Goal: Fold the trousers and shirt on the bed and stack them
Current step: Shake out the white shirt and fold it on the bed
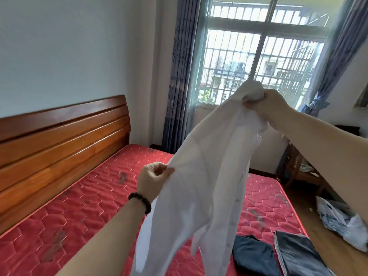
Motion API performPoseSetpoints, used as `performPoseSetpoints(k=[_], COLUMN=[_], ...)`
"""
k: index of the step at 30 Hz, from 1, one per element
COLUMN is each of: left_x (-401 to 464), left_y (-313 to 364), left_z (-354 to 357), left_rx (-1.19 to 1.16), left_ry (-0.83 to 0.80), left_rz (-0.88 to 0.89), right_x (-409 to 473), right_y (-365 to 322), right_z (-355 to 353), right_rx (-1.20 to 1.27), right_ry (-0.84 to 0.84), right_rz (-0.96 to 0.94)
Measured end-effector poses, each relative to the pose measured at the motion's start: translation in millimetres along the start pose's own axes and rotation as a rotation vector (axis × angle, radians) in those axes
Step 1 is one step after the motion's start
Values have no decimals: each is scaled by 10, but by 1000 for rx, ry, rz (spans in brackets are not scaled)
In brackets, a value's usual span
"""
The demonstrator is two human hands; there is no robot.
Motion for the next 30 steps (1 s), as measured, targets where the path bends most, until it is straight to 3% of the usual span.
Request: performPoseSetpoints(k=[7,10,15,18,21,25,30], left_x=[259,239,116,53,-36,-160,-513], left_y=[-81,-146,-337,-522,-559,-430,-138], left_z=[-75,-28,-57,-243,-405,-552,-462], left_rx=[-14,-19,416,244,54,111,346], left_ry=[-74,-260,-558,-535,-379,-196,-295], left_rz=[-18,-21,-32,-166,-220,-102,100], right_x=[72,69,-104,-241,-355,-539,-835], right_y=[479,686,824,778,746,726,749], right_z=[45,68,51,15,-41,-193,-519], right_rx=[188,232,278,298,296,230,217], right_ry=[88,99,130,131,140,153,172], right_rz=[146,175,151,111,97,110,113])
Point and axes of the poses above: each hand's wrist, its own x-axis towards the middle knuckle, its own z-axis out of the palm, y = z × x, the point moved 8 cm from there along x, towards the middle knuckle, and after that the axes turned 2 degrees about -y, right-handed, at the moved point
